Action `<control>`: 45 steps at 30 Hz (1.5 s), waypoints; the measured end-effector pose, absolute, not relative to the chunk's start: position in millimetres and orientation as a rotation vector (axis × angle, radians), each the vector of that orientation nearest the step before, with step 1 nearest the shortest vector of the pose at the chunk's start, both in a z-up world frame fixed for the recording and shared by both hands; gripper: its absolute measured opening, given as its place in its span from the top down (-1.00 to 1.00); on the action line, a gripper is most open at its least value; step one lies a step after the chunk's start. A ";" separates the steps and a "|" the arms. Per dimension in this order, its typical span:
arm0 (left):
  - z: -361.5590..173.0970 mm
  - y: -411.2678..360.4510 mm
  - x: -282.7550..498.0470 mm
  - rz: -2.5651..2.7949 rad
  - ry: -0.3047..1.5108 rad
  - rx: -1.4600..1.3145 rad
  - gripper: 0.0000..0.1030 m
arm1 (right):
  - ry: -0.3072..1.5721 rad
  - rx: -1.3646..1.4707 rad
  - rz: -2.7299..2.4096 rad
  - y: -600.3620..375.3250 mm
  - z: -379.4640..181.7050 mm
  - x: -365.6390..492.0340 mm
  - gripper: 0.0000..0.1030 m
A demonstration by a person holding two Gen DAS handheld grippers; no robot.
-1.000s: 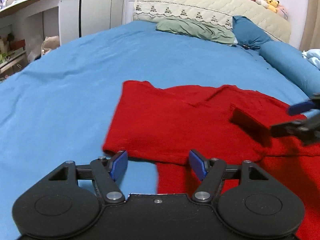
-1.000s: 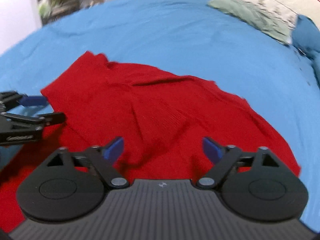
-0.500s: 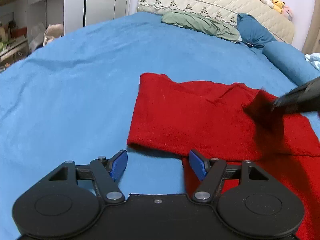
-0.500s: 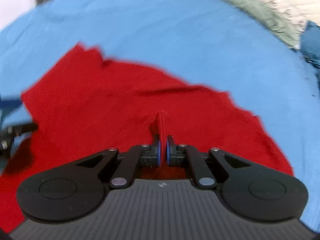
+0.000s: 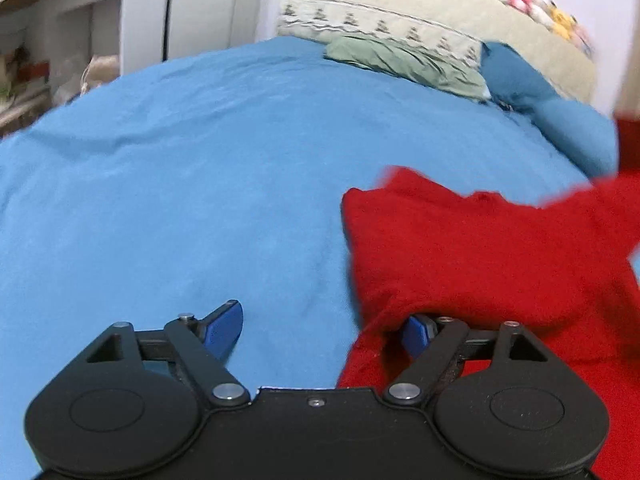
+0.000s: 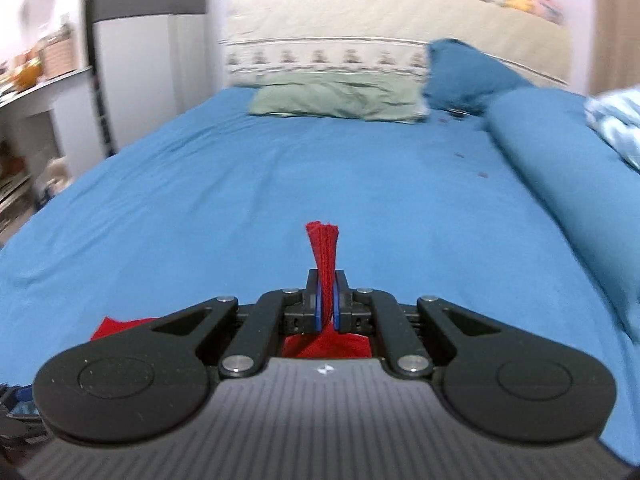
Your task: Fold small clothes
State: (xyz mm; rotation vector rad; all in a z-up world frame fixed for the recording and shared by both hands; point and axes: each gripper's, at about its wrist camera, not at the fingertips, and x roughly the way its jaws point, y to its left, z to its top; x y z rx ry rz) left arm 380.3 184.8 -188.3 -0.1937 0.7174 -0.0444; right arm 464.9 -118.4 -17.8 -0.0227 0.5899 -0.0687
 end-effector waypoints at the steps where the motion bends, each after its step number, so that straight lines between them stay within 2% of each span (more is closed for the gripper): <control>1: -188.4 184.5 378.9 -0.049 0.712 -0.183 -0.64 | 0.589 0.002 -0.095 -132.6 -22.4 460.8 0.60; 11: -183.7 182.1 363.1 -0.093 0.792 -0.043 -0.61 | 0.687 0.200 -0.213 -218.9 -107.2 421.1 0.60; 14: -174.6 185.5 355.7 -0.130 0.759 -0.092 -0.61 | 0.736 0.204 -0.215 -222.2 -136.8 402.9 0.51; 16: -166.1 181.2 352.5 -0.174 0.709 -0.108 -0.62 | 0.740 0.200 -0.246 -227.0 -146.4 387.5 0.14; 17: -159.8 175.4 351.2 -0.202 0.675 -0.107 -0.62 | 0.735 0.198 -0.252 -227.5 -148.1 381.3 -0.35; 18: -155.7 169.4 349.1 -0.227 0.646 -0.098 -0.63 | 0.704 0.184 -0.252 -225.2 -146.7 374.8 -0.65; 19: -153.1 162.9 348.0 -0.249 0.624 -0.084 -0.65 | 0.667 0.166 -0.240 -220.2 -146.6 368.7 -0.71; 24: -165.7 129.0 349.6 -0.366 0.621 -0.032 -0.66 | 0.630 0.118 -0.113 -202.4 -145.8 373.9 -0.74; 28: -191.7 118.8 356.5 -0.380 0.706 -0.008 -0.65 | 0.731 0.136 -0.109 -200.7 -169.0 397.5 -0.74; 31: -193.5 116.7 353.9 -0.387 0.706 0.025 -0.67 | 0.736 0.165 -0.120 -208.7 -179.6 394.5 -0.73; 37: -196.6 118.8 352.1 -0.388 0.714 -0.003 -0.72 | 0.697 0.191 -0.074 -199.9 -151.1 412.9 -0.77; 41: -197.8 117.0 352.6 -0.387 0.709 0.023 -0.72 | 0.813 0.157 -0.112 -202.6 -172.7 458.7 -0.77; 45: -198.8 117.0 351.5 -0.394 0.708 0.030 -0.73 | 0.785 0.174 -0.157 -216.0 -175.0 477.8 -0.79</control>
